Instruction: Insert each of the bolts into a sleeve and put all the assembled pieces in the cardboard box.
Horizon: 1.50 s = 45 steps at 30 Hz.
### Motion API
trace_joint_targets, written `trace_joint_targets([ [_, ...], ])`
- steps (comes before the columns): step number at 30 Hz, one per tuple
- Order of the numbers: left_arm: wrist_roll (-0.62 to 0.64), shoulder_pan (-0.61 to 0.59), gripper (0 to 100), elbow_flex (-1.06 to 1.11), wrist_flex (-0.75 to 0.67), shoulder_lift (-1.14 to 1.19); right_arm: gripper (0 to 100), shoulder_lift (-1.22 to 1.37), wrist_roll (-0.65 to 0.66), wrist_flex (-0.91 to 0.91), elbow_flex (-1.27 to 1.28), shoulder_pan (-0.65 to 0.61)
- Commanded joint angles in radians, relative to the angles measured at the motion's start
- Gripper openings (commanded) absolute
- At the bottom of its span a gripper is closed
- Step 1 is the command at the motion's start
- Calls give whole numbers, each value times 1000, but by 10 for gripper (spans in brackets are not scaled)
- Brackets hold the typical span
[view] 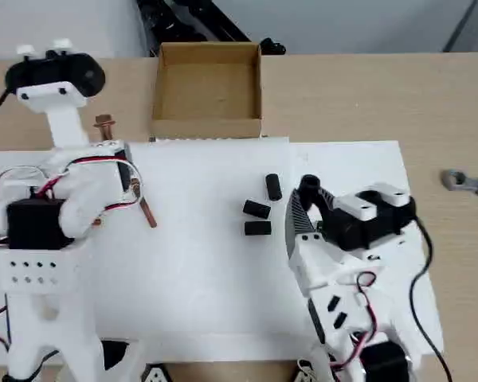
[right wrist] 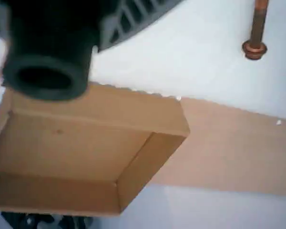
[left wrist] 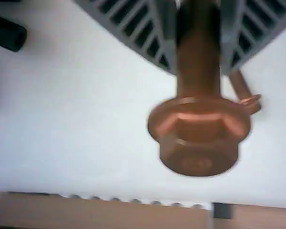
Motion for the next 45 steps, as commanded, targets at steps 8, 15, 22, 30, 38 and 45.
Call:
trace_joint_targets([
  [8,-77,288,6,38,-203,-35,3,-33,68,-148,57,-64],
  [15,-106,470,6,36,-385,-37,3,-36,74,-156,127,-186],
  [22,-97,539,5,-48,-376,-84,3,-42,69,-193,160,-188],
  [30,71,557,5,-68,-377,-178,3,-42,68,-363,224,-191],
  [38,149,559,5,-59,-384,-172,3,-33,-8,-423,235,-193],
  [45,146,563,5,1,-465,-118,3,-36,-9,-430,275,-193],
])
